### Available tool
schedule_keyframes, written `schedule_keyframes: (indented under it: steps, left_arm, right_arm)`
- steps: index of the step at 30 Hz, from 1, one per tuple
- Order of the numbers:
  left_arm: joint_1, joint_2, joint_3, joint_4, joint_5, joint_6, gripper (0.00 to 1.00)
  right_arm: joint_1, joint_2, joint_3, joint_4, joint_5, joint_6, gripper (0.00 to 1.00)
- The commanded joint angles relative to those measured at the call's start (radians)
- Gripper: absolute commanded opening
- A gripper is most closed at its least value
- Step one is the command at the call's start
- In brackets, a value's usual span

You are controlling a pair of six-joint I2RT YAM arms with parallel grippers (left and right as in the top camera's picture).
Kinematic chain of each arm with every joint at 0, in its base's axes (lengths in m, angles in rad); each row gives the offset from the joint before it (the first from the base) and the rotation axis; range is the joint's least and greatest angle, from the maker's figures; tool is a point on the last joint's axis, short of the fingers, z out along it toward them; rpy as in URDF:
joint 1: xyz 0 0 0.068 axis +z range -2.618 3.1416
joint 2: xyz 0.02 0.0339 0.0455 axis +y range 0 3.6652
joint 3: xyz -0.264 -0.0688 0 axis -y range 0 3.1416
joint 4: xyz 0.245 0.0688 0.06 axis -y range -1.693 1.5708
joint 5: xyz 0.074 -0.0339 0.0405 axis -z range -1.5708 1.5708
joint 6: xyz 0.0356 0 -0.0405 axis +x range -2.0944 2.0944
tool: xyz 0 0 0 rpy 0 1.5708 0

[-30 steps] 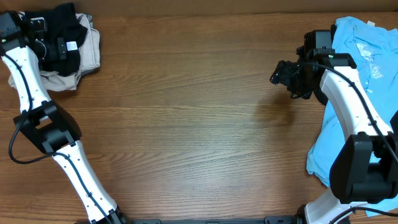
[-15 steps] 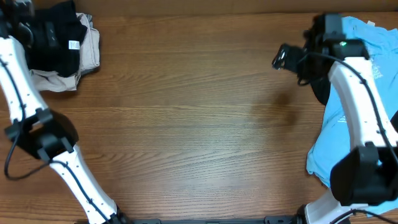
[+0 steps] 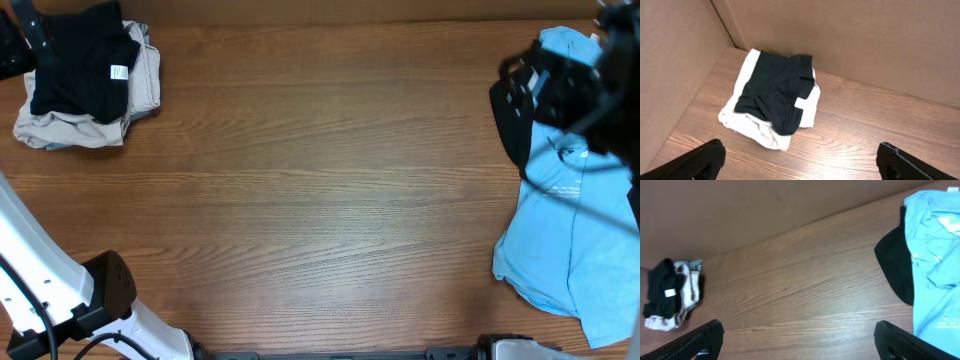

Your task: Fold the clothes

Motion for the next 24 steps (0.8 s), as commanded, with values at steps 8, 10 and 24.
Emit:
schedule_keyframes:
  steps: [8,10,24]
  left_arm:
    - [-0.002,0.015,-0.01,-0.005,0.005,-0.039,1.0]
    - [-0.002,0.015,-0.01,-0.005,0.005,-0.039,1.0]
    - [-0.002,0.015,-0.01,-0.005,0.005,-0.039,1.0]
  right_arm:
    - [0.005,-0.075,0.014,-0.04,0.01,-0.004,1.0]
    - [0.005,-0.073,0.01,-0.04,0.01,-0.003,1.0]
    - [0.005,-0.138,-0.173,0.106,0.105,-0.005,1.0]
